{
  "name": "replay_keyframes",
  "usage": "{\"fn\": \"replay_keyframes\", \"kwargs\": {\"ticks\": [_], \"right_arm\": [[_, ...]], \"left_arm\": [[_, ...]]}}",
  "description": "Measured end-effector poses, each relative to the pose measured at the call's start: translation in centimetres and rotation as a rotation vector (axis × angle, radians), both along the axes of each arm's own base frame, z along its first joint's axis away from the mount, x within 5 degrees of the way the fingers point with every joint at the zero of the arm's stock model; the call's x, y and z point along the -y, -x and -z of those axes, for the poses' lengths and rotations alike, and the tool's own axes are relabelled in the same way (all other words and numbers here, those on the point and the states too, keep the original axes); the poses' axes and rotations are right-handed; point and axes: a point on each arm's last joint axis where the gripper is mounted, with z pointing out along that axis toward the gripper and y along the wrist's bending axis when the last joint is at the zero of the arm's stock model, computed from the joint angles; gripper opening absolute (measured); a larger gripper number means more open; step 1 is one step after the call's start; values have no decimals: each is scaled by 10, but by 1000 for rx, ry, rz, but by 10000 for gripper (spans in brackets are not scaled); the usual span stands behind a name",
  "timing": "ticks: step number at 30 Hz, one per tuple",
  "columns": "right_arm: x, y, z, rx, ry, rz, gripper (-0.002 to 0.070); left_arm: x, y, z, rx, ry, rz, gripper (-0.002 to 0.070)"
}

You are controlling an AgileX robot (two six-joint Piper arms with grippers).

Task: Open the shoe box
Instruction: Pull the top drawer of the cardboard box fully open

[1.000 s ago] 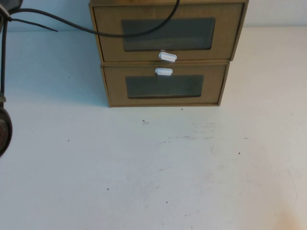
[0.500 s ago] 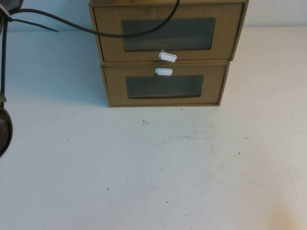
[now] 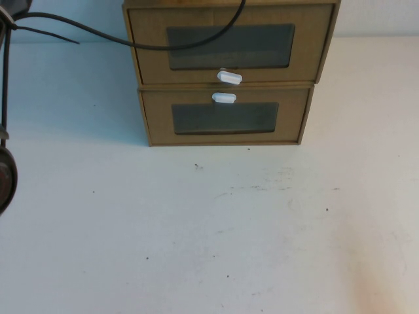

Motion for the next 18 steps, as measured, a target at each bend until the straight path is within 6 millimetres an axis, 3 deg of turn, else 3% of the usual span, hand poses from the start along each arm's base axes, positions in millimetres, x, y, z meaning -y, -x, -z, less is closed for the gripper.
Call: {"fn": "replay_keyframes", "kwargs": {"ticks": [6,13,18], "right_arm": [[-14,1,-5,-159,-33,-151,-13],[-28,-8,-35,-405,68,-308,-13],[-33,-28,-56,-527,232,-389,-13]], "left_arm": [[0,0,0,-2,1,2,-5],[1,1,0,-10,2,9,-5],[1,1,0,-12,3,11,-5]]}}
